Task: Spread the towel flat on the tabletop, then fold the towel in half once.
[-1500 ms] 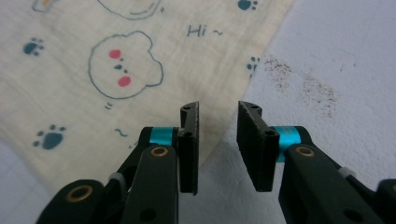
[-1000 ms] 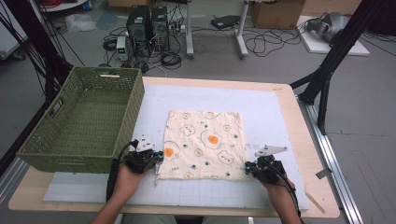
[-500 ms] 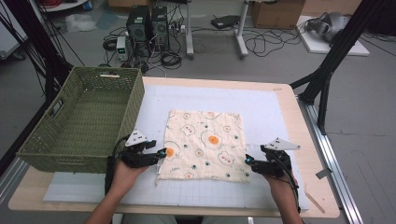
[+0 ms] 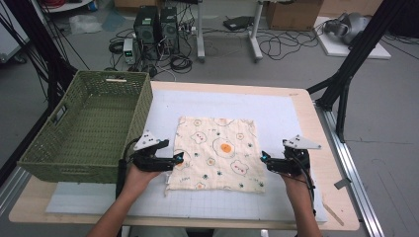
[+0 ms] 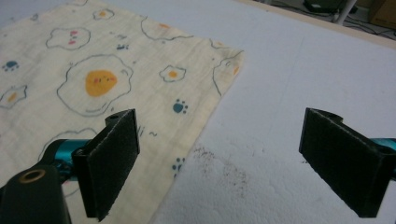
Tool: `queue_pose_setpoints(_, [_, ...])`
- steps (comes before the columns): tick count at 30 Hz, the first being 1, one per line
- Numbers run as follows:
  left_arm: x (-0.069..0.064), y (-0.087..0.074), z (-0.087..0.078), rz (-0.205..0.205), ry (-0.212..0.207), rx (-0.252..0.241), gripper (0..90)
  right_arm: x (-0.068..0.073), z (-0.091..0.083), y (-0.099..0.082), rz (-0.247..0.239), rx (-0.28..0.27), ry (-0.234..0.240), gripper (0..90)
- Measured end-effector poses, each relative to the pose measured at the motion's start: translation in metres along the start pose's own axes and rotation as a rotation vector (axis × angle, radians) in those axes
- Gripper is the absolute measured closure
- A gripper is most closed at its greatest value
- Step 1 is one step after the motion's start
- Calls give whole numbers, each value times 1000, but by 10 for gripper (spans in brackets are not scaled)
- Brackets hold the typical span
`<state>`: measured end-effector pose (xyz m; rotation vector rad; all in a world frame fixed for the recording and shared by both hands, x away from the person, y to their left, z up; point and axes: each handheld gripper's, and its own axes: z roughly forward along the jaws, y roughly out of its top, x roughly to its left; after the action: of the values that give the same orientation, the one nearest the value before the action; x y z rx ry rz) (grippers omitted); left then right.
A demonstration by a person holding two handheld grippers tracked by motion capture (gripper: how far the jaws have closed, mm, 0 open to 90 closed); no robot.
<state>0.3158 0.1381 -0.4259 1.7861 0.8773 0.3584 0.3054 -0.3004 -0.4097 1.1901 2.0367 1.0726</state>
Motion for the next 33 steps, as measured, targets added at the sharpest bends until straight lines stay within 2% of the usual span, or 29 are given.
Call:
queue_pose_setpoints(4, [1,0,-1,4,10,-27,224,-1,-2,-2,9,-6,18,115])
queue_pose_setpoints(6, [1,1,-1,18,11,-26,236,-2,-2,-2,17,-11,29,115])
queue_pose_setpoints(10, [0,1,-1,15,8,-26,243,-2,-2,-3,16,-1,37,115])
queue_pose_setpoints(23, [1,-1,0,4,23,-10,244,-5,-2,-5,31,0,36,115])
queue_pose_setpoints(26, [0,-1,-1,18,47,-14,251,-4,-3,-4,27,-9,23,115])
queue_pose_setpoints(30, [2,0,-2,4,52,-21,251,-4,-4,-4,36,-20,15,115])
queue_pose_setpoints(33, [2,-1,0,5,49,-8,252,-5,-3,-5,40,-15,16,115])
